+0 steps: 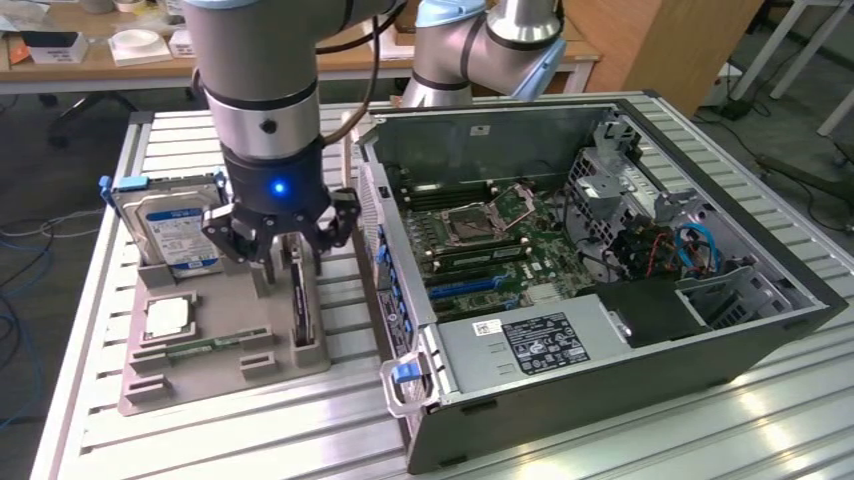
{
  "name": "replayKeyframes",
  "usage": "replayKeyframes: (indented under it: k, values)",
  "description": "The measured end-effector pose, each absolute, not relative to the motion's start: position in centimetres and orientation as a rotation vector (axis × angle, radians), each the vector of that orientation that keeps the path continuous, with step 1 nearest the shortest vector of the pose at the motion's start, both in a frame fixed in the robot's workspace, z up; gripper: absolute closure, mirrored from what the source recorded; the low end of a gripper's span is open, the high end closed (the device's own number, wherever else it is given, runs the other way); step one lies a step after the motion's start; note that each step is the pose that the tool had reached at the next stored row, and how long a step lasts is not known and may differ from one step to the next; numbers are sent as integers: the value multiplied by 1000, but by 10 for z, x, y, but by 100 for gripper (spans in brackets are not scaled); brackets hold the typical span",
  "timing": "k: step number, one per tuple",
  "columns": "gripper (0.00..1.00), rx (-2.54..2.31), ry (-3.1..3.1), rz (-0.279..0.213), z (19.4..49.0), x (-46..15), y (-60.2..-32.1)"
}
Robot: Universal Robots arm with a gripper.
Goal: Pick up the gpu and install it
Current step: 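Pick up the gpu and move the gpu toward the slot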
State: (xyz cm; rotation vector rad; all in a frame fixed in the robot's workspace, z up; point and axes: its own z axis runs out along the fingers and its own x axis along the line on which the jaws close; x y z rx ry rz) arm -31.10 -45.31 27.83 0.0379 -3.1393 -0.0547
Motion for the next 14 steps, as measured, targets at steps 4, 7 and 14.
replayKeyframes:
  k: [4, 7, 14]
  values:
    - [47, 38, -3139, -54, 274, -310, -453]
    - [47, 38, -3139, -54, 269, -310, -453]
    - [47, 38, -3139, -54, 257, -310, -453]
